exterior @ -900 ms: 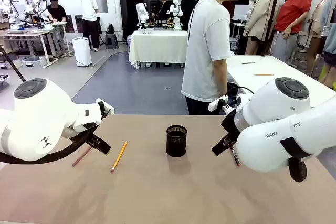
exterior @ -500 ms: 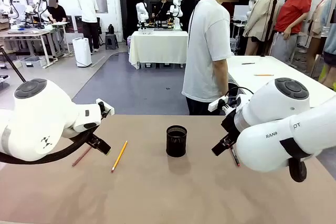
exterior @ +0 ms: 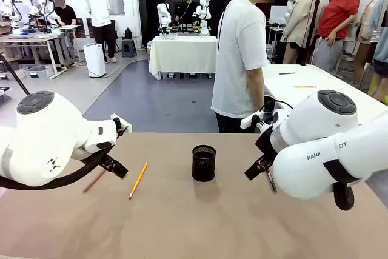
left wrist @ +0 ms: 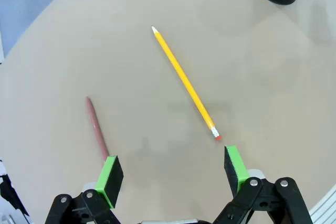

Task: Place the pens into the pen holder.
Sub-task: Pick up a writing instrument from the table and place it into the Pen holder.

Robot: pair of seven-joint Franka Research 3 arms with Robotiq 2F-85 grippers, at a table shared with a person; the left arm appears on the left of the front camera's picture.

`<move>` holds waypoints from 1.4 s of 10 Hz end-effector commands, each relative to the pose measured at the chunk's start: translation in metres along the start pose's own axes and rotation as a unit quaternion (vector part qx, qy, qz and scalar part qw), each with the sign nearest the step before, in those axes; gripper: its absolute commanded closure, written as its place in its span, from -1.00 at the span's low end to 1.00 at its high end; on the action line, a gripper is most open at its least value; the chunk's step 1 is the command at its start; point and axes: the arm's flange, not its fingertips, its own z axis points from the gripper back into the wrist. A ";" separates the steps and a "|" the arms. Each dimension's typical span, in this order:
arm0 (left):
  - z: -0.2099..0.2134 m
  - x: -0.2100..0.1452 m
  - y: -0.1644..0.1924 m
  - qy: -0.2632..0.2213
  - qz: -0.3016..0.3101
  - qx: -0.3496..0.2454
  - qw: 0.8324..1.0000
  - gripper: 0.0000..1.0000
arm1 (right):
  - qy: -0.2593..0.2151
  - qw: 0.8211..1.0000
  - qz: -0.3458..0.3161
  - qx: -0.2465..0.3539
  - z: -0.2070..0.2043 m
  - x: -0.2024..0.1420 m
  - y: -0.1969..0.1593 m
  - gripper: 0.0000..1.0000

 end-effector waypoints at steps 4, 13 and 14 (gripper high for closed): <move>0.000 0.000 0.000 0.000 0.000 0.000 1.000 -1.00 | 0.000 1.000 0.000 0.000 0.000 0.000 0.000 -1.00; 0.025 -0.009 -0.013 -0.114 -0.157 -0.064 0.979 -1.00 | 0.034 0.984 0.011 0.172 0.016 0.006 0.003 -1.00; 0.034 -0.014 -0.018 -0.125 -0.191 -0.063 0.971 -1.00 | 0.038 0.978 0.012 0.204 0.024 0.009 0.007 -1.00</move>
